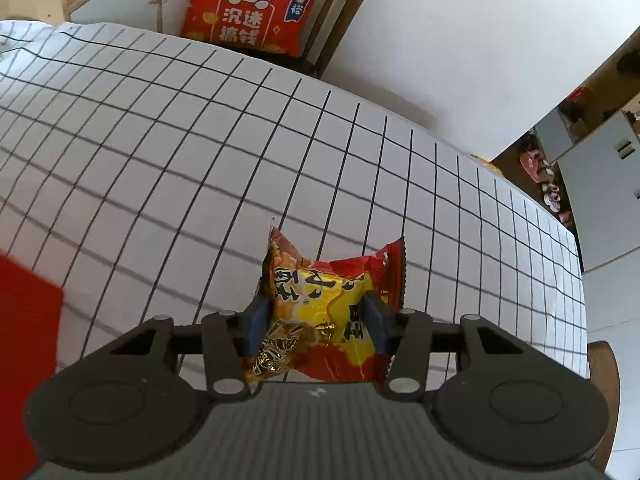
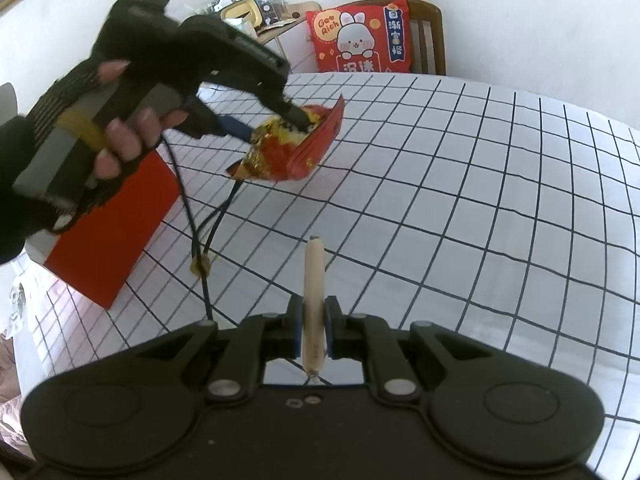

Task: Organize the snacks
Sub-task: 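Carry the chip bag and wooden stick over the red box with both grippers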

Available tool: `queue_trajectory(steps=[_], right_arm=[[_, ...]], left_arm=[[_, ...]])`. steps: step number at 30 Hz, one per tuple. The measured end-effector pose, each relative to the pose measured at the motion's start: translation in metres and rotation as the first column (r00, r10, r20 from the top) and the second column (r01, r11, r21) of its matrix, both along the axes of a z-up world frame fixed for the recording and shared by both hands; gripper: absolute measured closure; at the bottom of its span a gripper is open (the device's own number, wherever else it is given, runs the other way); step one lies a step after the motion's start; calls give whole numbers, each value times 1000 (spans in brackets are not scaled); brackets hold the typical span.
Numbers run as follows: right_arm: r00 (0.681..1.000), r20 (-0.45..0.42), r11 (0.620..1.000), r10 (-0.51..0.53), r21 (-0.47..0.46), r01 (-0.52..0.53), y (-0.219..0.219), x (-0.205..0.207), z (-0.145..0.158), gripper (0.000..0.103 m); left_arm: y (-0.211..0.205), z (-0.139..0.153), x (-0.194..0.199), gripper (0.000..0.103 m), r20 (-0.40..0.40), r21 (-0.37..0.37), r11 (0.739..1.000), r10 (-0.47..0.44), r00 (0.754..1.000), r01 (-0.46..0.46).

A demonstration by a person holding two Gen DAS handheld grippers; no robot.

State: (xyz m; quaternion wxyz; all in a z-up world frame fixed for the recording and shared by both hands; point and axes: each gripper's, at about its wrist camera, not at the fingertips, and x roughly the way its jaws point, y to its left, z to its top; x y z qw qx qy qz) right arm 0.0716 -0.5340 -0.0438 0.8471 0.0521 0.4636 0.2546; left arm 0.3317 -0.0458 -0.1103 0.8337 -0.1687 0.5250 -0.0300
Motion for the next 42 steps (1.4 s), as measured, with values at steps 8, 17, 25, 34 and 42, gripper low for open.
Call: queue_trajectory(steps=[8, 17, 25, 34, 42], right_arm=[[1000, 23, 1000, -6, 10, 6, 7, -15, 24, 94], [999, 44, 1000, 1, 8, -1, 19, -31, 54, 94], [998, 66, 1000, 23, 16, -24, 39, -42, 77, 94], [993, 82, 995, 88, 34, -91, 80, -50, 95, 94], [983, 97, 986, 157, 33, -161, 140, -50, 101, 94]], left_arm=[[7, 35, -53, 54, 41, 15, 1000, 0, 999, 0], [21, 66, -114, 54, 68, 12, 1000, 3, 998, -4], [49, 84, -163, 54, 77, -5, 999, 47, 996, -47], [89, 97, -210, 54, 88, -6, 994, 114, 990, -114], [140, 102, -234, 54, 112, 23, 981, 190, 975, -194]])
